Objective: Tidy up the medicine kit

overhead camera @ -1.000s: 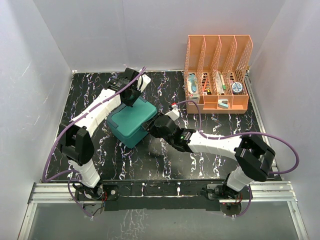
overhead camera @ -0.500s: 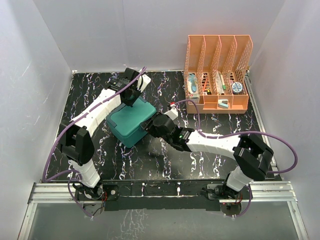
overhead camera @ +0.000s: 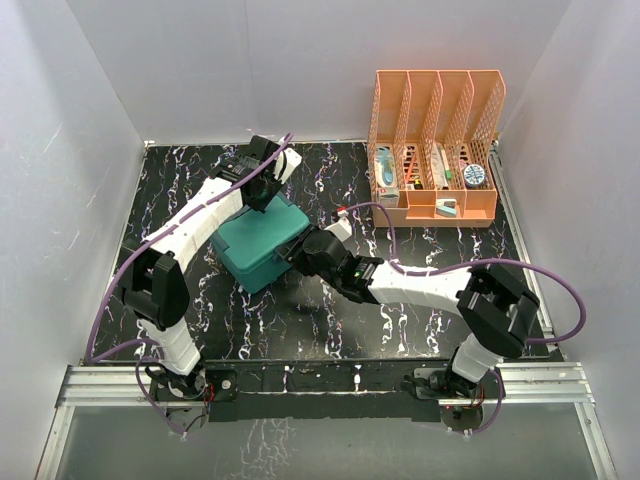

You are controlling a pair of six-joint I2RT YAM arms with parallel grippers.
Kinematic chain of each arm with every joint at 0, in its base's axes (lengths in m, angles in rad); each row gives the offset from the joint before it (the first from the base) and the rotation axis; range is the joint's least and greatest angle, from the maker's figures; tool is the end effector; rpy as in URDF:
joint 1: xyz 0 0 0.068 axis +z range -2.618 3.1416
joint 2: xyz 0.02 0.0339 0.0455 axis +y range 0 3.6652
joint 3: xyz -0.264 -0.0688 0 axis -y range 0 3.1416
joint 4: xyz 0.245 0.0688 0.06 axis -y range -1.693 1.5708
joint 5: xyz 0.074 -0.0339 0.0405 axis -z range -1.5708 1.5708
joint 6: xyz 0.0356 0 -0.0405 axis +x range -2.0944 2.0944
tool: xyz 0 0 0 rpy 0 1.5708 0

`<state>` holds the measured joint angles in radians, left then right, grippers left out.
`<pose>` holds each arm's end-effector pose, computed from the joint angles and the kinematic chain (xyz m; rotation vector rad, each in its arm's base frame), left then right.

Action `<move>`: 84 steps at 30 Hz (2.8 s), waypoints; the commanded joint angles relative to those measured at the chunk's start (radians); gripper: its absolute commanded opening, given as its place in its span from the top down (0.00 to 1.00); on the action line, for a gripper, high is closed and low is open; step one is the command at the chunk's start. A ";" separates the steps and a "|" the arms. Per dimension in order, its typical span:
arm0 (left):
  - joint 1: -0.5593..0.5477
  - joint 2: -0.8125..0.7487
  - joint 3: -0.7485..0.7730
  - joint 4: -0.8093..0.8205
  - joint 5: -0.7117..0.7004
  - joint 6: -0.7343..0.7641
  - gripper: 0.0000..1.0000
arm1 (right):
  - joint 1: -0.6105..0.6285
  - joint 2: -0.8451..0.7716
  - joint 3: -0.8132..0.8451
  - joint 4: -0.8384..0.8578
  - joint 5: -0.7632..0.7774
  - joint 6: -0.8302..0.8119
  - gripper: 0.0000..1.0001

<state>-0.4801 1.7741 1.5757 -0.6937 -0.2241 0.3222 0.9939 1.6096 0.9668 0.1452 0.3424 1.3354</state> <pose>0.3527 -0.1748 0.2980 0.8640 2.2853 0.2059 0.2046 0.2925 0.2271 0.5998 2.1404 1.0572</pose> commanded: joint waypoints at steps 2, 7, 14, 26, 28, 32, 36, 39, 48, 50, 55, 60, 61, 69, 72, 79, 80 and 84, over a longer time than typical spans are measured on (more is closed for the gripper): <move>-0.021 0.150 -0.102 -0.193 0.218 -0.062 1.00 | -0.008 0.022 -0.007 0.098 0.049 0.012 0.66; -0.023 0.154 -0.100 -0.194 0.222 -0.064 1.00 | 0.006 0.027 -0.038 0.140 0.081 0.035 0.64; -0.023 0.153 -0.102 -0.196 0.229 -0.067 1.00 | 0.025 0.049 -0.047 0.161 0.113 0.068 0.64; -0.026 0.134 -0.114 -0.195 0.226 -0.070 1.00 | 0.057 0.067 -0.058 0.186 0.150 0.098 0.63; -0.025 0.112 -0.082 -0.211 0.223 -0.076 1.00 | 0.067 0.036 -0.038 0.121 0.157 0.084 0.57; -0.013 0.056 0.033 -0.254 0.206 -0.076 1.00 | 0.099 -0.068 0.032 -0.095 0.198 0.042 0.46; 0.049 -0.019 0.145 -0.268 0.226 -0.073 0.86 | 0.119 -0.213 0.065 -0.298 0.258 0.017 0.43; 0.136 -0.065 0.218 -0.280 0.254 -0.079 0.76 | 0.116 -0.311 0.110 -0.411 0.312 -0.020 0.43; 0.429 -0.196 0.163 -0.307 0.292 0.008 0.50 | -0.205 -0.241 0.276 -0.502 0.084 -0.328 0.55; 0.499 -0.221 0.104 -0.321 0.324 0.042 0.61 | -0.267 -0.181 0.306 -0.490 0.024 -0.398 0.63; 0.589 -0.284 -0.095 -0.352 0.390 0.100 0.93 | -0.352 -0.058 0.347 -0.426 -0.089 -0.502 0.76; 0.588 -0.327 -0.301 -0.339 0.461 0.098 1.00 | -0.364 0.032 0.369 -0.392 -0.149 -0.540 0.78; 0.588 -0.326 -0.328 -0.334 0.480 0.093 1.00 | -0.364 0.043 0.366 -0.387 -0.160 -0.539 0.79; 0.555 -0.230 -0.350 -0.325 0.607 0.029 1.00 | -0.336 0.093 0.345 -0.363 -0.222 -0.531 0.80; 0.517 -0.184 -0.296 -0.330 0.622 0.007 1.00 | -0.312 0.109 0.343 -0.365 -0.222 -0.522 0.80; 0.477 -0.108 -0.199 -0.332 0.654 -0.023 1.00 | -0.265 0.095 0.298 -0.349 -0.201 -0.490 0.80; 0.474 -0.098 -0.188 -0.330 0.655 -0.027 1.00 | -0.258 0.089 0.293 -0.348 -0.199 -0.471 0.80; 0.462 -0.057 -0.144 -0.320 0.655 -0.036 1.00 | -0.235 0.064 0.267 -0.350 -0.180 -0.447 0.80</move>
<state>0.0063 1.6825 1.3716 -1.0172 0.3748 0.3099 0.7231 1.7226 1.2499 -0.2581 0.1574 0.8497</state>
